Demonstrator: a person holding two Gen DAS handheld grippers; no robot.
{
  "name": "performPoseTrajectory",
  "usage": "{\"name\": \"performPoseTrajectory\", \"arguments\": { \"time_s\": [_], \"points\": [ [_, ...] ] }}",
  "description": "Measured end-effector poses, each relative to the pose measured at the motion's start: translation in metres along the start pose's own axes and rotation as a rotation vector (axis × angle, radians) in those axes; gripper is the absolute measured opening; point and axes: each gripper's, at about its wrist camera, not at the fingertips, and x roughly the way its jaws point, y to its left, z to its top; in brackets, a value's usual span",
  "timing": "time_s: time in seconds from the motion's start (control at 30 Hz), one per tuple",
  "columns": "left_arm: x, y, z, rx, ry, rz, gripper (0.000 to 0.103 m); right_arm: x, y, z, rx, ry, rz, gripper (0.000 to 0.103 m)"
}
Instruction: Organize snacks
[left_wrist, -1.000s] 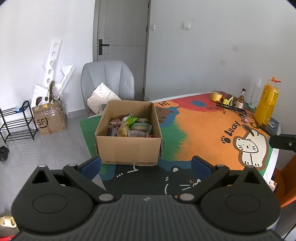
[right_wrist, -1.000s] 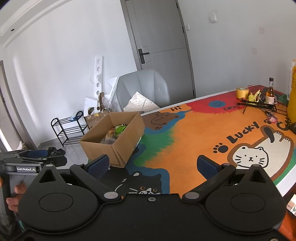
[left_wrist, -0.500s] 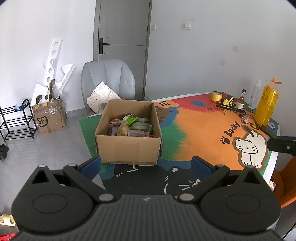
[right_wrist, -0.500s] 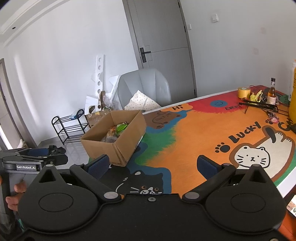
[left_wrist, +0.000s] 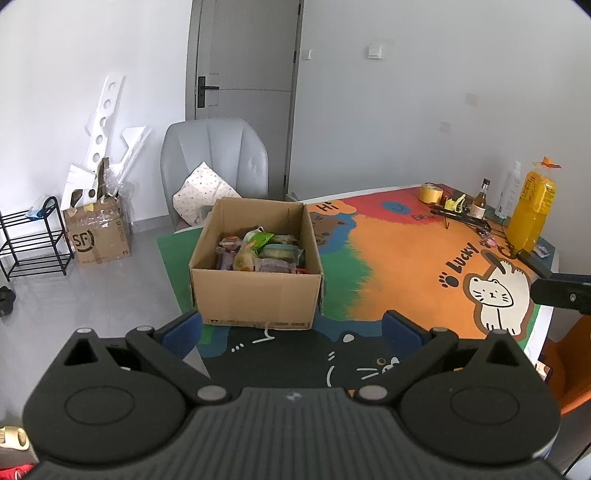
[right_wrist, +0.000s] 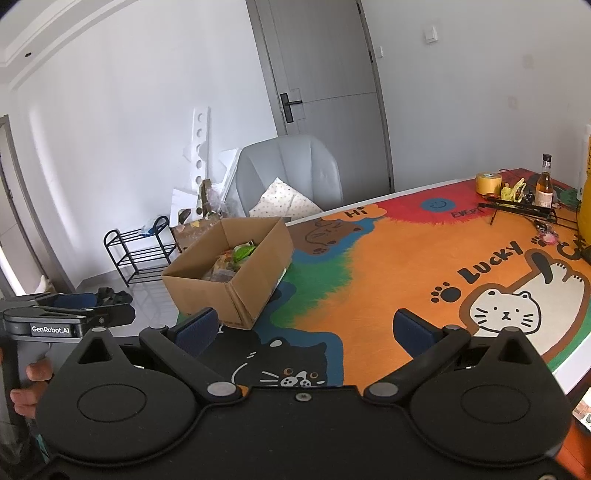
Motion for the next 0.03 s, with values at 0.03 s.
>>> {"name": "performPoseTrajectory", "arguments": {
  "time_s": [0.03],
  "points": [
    [0.0002, -0.0003, 0.0001, 0.001, 0.000, -0.001, 0.103, 0.0000, 0.0000, 0.0000, 0.000, 0.000, 0.000, 0.103]
  ]
}}
